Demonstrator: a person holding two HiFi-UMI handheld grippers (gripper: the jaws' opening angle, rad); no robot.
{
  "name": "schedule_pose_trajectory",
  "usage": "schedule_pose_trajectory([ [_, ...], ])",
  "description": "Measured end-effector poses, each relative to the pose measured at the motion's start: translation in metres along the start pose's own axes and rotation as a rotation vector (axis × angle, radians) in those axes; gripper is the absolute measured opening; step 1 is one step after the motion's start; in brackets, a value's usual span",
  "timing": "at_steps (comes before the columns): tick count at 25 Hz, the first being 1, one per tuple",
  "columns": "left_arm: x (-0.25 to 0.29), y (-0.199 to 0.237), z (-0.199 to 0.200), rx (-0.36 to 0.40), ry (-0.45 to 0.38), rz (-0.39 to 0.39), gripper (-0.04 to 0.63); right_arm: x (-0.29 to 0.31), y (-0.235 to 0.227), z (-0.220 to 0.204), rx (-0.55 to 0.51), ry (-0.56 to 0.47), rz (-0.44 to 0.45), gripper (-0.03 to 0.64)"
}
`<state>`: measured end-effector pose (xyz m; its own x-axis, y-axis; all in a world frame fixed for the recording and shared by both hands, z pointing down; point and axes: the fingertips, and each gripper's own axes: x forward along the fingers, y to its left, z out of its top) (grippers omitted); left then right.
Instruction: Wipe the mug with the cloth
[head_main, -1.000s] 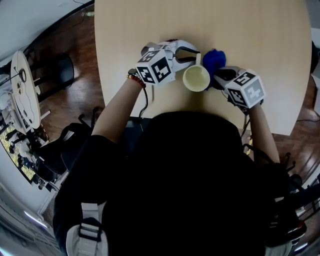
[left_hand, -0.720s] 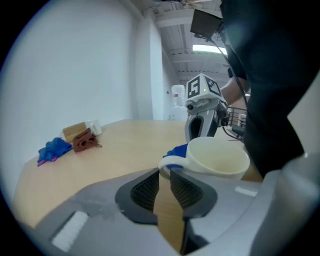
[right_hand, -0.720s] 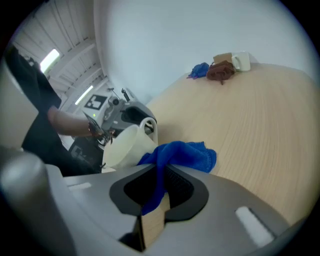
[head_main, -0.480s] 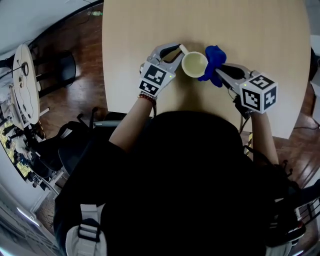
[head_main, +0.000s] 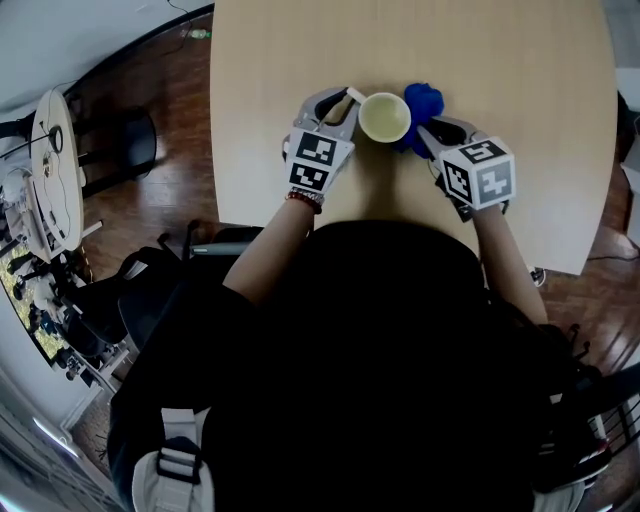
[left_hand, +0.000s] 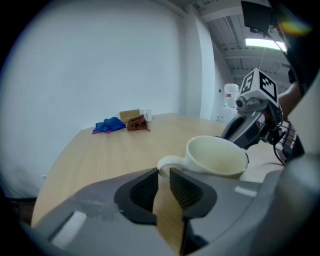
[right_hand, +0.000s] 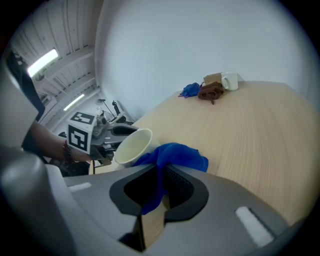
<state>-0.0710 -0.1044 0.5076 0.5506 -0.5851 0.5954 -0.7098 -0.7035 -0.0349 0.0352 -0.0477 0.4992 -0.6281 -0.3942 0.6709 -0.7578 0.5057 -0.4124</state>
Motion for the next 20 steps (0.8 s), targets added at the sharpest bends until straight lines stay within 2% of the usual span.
schedule_pose_trajectory([
  [5, -0.007, 0.002, -0.008, 0.032, 0.061, 0.037, 0.071, 0.021, -0.013, 0.000, -0.012, 0.028, -0.094, 0.051],
  [8, -0.014, 0.002, -0.014, 0.027, 0.085, 0.053, 0.071, 0.023, -0.010, 0.001, -0.043, 0.032, -0.112, 0.051],
  [11, -0.014, 0.005, -0.018, -0.043, 0.084, 0.066, 0.071, 0.012, 0.003, 0.001, -0.037, 0.011, -0.067, 0.051],
  [16, -0.020, 0.005, -0.019, -0.191, 0.081, 0.120, 0.061, -0.033, 0.051, -0.006, -0.017, -0.052, 0.055, 0.051],
  [18, -0.020, 0.004, -0.018, -0.219, 0.084, 0.139, 0.060, -0.038, 0.064, -0.012, -0.034, -0.049, 0.073, 0.051],
  [20, -0.020, -0.002, -0.019, -0.209, 0.100, 0.144, 0.061, -0.034, 0.068, -0.020, -0.047, -0.035, 0.066, 0.051],
])
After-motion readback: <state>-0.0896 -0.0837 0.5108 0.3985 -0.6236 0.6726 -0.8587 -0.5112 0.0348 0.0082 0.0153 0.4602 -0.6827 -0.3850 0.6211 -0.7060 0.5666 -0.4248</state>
